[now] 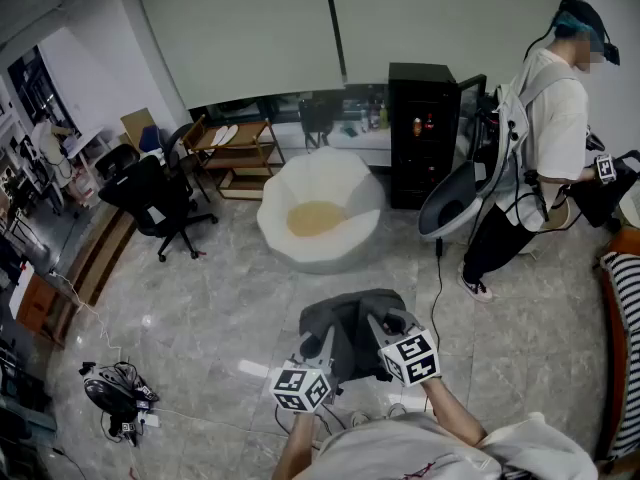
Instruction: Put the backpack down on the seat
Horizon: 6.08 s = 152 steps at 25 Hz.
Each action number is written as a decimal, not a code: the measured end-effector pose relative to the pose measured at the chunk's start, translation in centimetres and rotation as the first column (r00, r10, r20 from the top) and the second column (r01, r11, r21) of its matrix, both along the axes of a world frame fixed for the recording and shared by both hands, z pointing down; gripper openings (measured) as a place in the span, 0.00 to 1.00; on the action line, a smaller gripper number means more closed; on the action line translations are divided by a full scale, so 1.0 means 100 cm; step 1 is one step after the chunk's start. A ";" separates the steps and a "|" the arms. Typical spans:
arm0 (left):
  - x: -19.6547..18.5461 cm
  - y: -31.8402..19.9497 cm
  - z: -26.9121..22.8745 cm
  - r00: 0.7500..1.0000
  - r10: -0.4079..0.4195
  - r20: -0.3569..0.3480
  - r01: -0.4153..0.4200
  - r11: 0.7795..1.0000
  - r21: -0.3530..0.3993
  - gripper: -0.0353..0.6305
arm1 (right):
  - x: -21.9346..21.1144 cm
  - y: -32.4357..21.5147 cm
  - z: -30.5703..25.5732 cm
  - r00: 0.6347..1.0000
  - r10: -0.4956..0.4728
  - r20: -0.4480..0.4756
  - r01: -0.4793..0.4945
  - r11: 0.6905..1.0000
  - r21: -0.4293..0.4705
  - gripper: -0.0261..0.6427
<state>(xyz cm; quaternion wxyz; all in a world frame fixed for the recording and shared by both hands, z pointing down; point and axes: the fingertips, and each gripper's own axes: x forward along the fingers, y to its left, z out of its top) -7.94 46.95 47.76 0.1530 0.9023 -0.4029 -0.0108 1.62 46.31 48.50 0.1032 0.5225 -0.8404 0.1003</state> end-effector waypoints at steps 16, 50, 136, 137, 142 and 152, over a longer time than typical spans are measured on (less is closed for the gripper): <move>-0.018 0.001 0.011 1.000 0.012 -0.004 -0.012 1.000 -0.021 0.14 | -0.018 0.001 0.010 1.000 0.007 0.000 -0.007 1.000 -0.023 0.12; -0.060 -0.032 0.031 0.997 0.076 -0.009 -0.076 0.996 -0.052 0.14 | -0.060 -0.024 0.032 0.998 0.059 -0.015 -0.060 0.997 -0.054 0.11; 0.047 -0.447 0.069 1.000 -0.002 0.006 0.002 0.991 -0.136 0.14 | 0.047 -0.452 0.071 0.999 -0.037 0.031 0.040 0.994 -0.097 0.12; 0.047 -0.453 0.070 1.000 0.000 0.005 0.001 0.991 -0.136 0.14 | 0.046 -0.457 0.073 0.999 -0.036 0.029 0.039 0.994 -0.099 0.12; 0.043 -0.485 0.081 1.000 -0.001 -0.002 0.001 0.988 -0.153 0.14 | 0.042 -0.489 0.083 0.999 -0.036 0.022 0.038 0.993 -0.112 0.12; 0.032 -0.567 0.090 1.000 0.028 -0.008 -0.029 0.984 -0.174 0.14 | 0.032 -0.570 0.092 1.000 -0.016 0.013 0.018 0.991 -0.133 0.12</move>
